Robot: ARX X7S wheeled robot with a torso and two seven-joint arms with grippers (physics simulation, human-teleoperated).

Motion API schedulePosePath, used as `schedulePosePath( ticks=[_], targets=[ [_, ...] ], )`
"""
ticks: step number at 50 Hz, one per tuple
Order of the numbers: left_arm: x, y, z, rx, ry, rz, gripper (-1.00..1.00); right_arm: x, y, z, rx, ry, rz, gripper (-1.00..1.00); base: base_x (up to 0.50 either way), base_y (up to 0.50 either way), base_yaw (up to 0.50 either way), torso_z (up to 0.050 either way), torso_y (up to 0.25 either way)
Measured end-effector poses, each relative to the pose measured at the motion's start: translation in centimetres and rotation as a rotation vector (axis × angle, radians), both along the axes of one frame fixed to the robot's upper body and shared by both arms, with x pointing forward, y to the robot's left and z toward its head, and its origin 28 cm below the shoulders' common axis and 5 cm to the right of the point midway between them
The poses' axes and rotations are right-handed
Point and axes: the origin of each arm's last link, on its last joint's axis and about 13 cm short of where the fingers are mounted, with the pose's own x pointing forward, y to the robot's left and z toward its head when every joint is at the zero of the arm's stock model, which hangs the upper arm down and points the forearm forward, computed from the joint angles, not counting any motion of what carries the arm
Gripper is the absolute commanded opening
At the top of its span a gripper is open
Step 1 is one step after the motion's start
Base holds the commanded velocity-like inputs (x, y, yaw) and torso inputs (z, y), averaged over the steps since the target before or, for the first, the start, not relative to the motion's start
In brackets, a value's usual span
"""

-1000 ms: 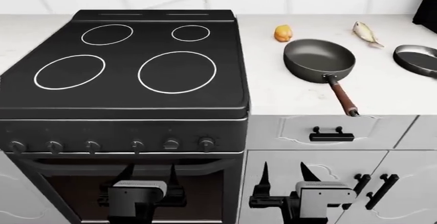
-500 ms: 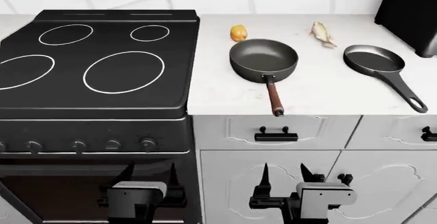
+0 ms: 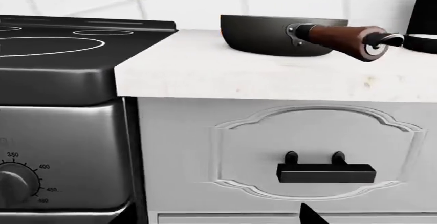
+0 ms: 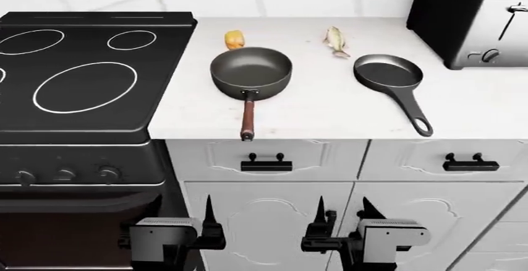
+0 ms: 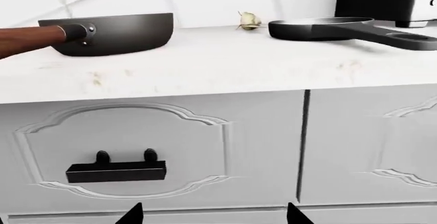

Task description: Place both pans onto different burners. Then place the bell pepper and the fish on different pans.

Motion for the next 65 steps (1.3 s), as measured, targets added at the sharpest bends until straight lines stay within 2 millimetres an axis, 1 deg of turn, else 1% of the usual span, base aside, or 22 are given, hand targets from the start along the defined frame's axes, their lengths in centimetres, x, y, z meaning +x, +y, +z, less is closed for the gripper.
schedulePosePath(
  ticks=[21, 27, 31, 35, 39, 47, 54, 59, 65],
  targets=[
    [0.0, 0.1, -0.2, -0.007, -0.002, 0.010, 1.00, 0.0, 0.0, -0.2, 0.004, 0.008, -0.004, 1.00, 0.00, -0.49, 0.00, 0.000, 0.000],
    [0.0, 0.3, 0.1, -0.009, -0.008, 0.020, 1.00, -0.1, -0.1, -0.1, -0.002, 0.006, -0.007, 1.00, 0.00, 0.00, 0.00, 0.000, 0.000],
    [-0.1, 0.6, 0.8, -0.013, 0.001, 0.022, 1.00, -0.1, -0.2, 0.4, -0.007, 0.020, -0.011, 1.00, 0.00, 0.00, 0.00, 0.000, 0.000],
    [-0.2, 1.0, 2.4, -0.004, 0.017, 0.004, 1.00, -0.1, -0.4, 1.4, -0.026, 0.038, -0.005, 1.00, 0.00, 0.00, 0.00, 0.000, 0.000],
    [-0.4, 1.5, 4.6, -0.004, 0.039, -0.026, 1.00, -0.3, -0.6, 3.0, -0.060, 0.049, 0.010, 1.00, 0.00, 0.00, 0.00, 0.000, 0.000],
    [-0.9, 2.6, 10.3, -0.008, 0.059, -0.060, 1.00, -1.1, -1.3, 8.1, -0.121, 0.049, 0.025, 1.00, 0.00, 0.00, 0.00, 0.000, 0.000],
    [-1.5, 3.2, 14.4, 0.035, 0.038, -0.074, 1.00, -1.7, -2.1, 12.2, -0.153, 0.031, 0.010, 1.00, 0.00, 0.00, 0.00, 0.000, 0.000],
    [-1.9, 3.4, 16.5, 0.083, 0.014, -0.077, 1.00, -2.2, -2.5, 14.4, -0.175, 0.009, 0.001, 1.00, 0.12, 0.00, 0.00, 0.000, 0.000],
    [-2.4, 3.6, 17.9, 0.133, -0.010, -0.076, 1.00, -2.8, -2.8, 16.1, -0.198, -0.018, -0.006, 1.00, 0.38, 0.00, 0.00, 0.000, 0.000]
  ],
)
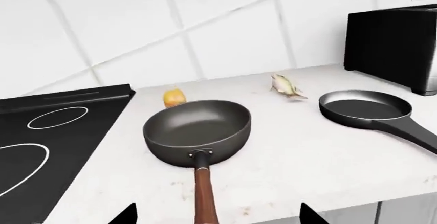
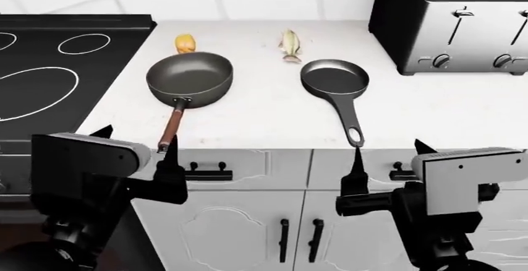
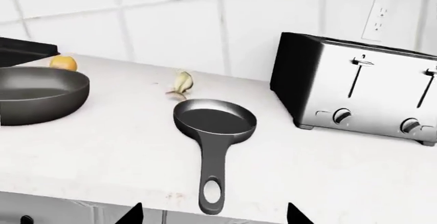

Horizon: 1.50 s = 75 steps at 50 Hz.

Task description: Place both pans onto different burners. Then place the bell pepper and the fish on different pans.

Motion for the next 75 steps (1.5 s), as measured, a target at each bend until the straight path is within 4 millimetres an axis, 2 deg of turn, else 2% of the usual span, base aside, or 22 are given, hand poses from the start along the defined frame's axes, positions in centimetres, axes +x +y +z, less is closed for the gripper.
schedulePosePath(
  ticks=[14, 39, 51, 65, 75],
  targets=[
    [-0.7, 0.1, 1.7, 0.059, -0.033, -0.003, 1.00, -0.5, -0.4, 1.9, -0.025, -0.043, -0.015, 1.00, 0.50, 0.00, 0.00, 0.000, 0.000],
    [-0.9, 0.3, 2.1, 0.096, -0.051, 0.005, 1.00, -0.7, -0.5, 2.6, -0.042, -0.053, -0.010, 1.00, 0.50, 0.00, 0.00, 0.000, 0.001],
    [-1.3, 0.3, 2.3, 0.095, -0.052, 0.006, 1.00, -1.0, 0.0, 3.1, -0.023, 0.051, 0.001, 1.00, 0.00, 0.00, 0.00, 0.000, 0.001],
    [-1.8, 0.4, 2.4, 0.074, -0.050, -0.004, 1.00, -2.6, 0.4, 4.2, -0.039, 0.196, 0.003, 1.00, 0.00, 0.00, 0.00, 0.000, 0.000],
    [-2.0, 0.5, 2.2, 0.059, -0.045, -0.011, 1.00, -3.3, 0.1, 4.0, -0.040, 0.274, -0.048, 1.00, 0.00, 0.00, 0.00, 0.000, 0.000]
  ],
)
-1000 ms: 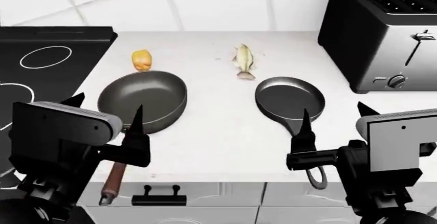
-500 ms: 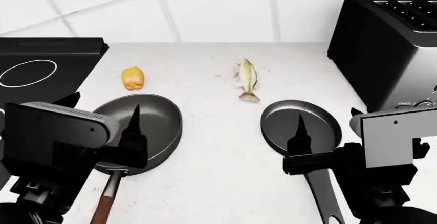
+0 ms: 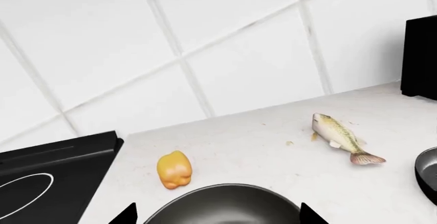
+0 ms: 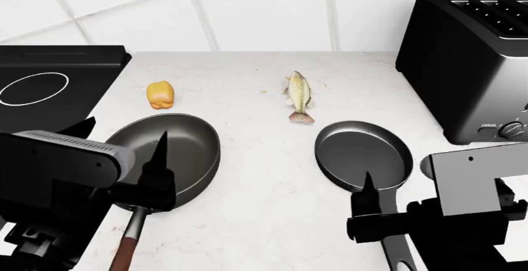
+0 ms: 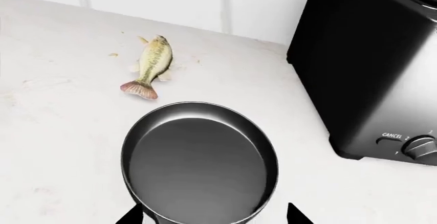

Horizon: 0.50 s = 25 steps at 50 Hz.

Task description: Place both pans onto different burners. Then place the bell pepper and the fish on different pans.

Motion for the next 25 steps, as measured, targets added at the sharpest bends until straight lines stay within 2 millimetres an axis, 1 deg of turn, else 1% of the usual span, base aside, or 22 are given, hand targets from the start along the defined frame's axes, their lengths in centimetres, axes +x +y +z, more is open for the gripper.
schedulePosePath(
  ticks=[12, 25],
  targets=[
    [0.0, 0.2, -0.2, -0.011, 0.006, 0.003, 1.00, -0.4, -0.2, -1.4, 0.019, 0.078, -0.038, 1.00, 0.00, 0.00, 0.00, 0.000, 0.000],
    [-0.3, 0.2, -0.5, -0.008, 0.006, 0.002, 1.00, -0.3, 0.1, -2.8, 0.038, 0.129, -0.025, 1.00, 0.00, 0.00, 0.00, 0.000, 0.000]
  ],
)
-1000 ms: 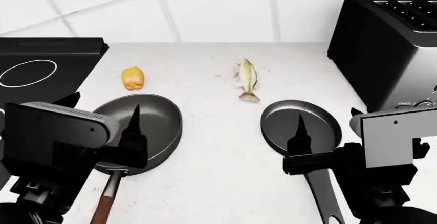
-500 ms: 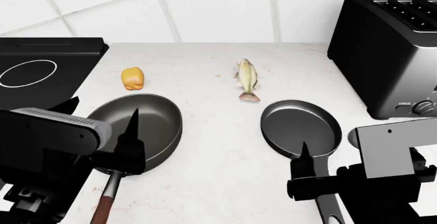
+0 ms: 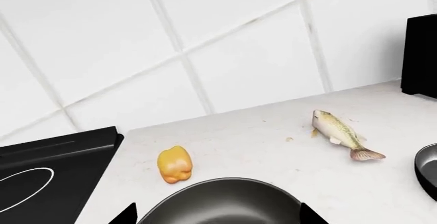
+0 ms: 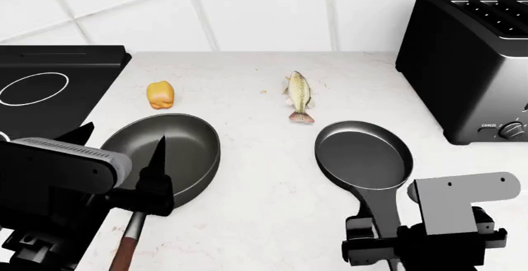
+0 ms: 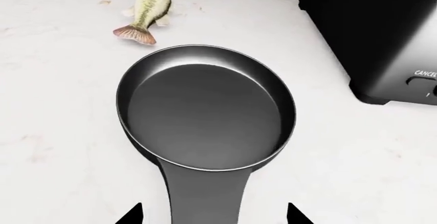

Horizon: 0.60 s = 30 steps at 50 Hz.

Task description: Place both pans onto different burners. Then place the bell pepper and the fish on different pans.

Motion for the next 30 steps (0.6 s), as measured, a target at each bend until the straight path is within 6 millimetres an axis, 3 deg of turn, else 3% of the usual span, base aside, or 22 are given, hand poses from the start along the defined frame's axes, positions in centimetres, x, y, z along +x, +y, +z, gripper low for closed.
schedulePosePath(
  ticks=[30],
  targets=[
    [-0.6, 0.1, 0.0, 0.003, -0.007, 0.004, 1.00, 1.3, 0.2, -2.5, 0.076, 0.068, 0.012, 1.00, 0.00, 0.00, 0.00, 0.000, 0.000]
  ],
)
